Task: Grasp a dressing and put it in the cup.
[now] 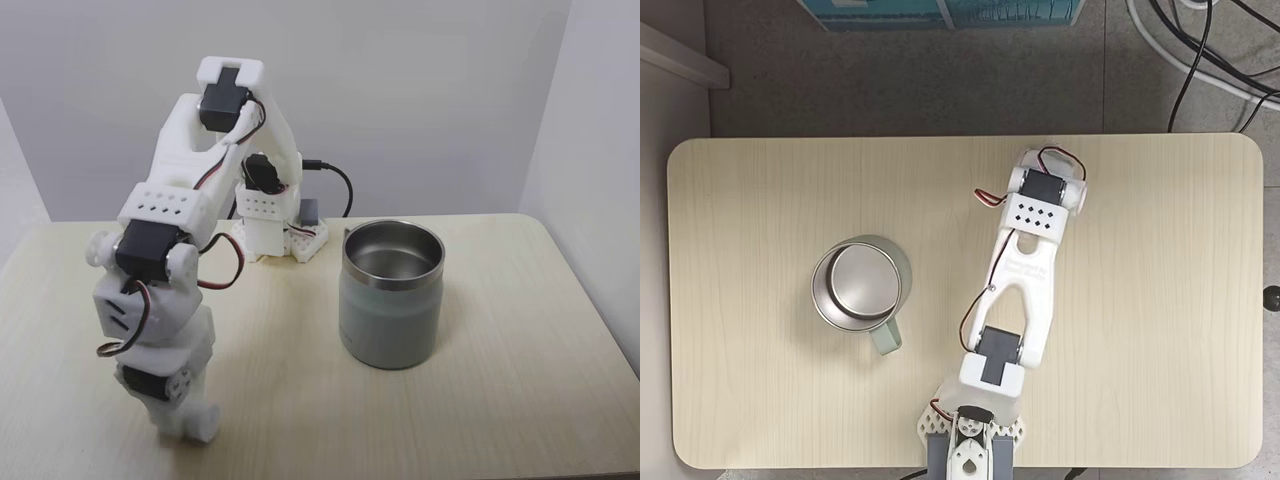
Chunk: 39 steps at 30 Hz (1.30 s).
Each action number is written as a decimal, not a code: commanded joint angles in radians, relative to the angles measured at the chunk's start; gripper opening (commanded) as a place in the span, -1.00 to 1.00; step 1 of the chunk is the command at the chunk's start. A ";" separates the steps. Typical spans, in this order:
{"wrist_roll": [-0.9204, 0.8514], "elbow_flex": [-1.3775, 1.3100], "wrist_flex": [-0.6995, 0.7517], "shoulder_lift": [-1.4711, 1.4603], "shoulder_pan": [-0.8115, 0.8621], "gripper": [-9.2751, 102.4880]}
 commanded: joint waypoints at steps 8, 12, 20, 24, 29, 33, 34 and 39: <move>0.021 -0.067 0.043 -0.293 -0.015 -0.83; 0.029 -0.117 0.104 -0.502 -0.043 -0.83; 0.044 -0.071 0.308 -0.867 -0.164 -0.83; 0.041 -0.021 0.385 -0.968 -0.307 -0.83; 0.002 -0.002 0.422 -1.049 -0.561 -0.83; -0.074 -0.014 0.430 -1.080 -0.762 -0.83; -0.092 -0.023 0.430 -1.088 -0.807 -0.83; -0.183 -0.094 0.411 -1.106 -0.968 -0.83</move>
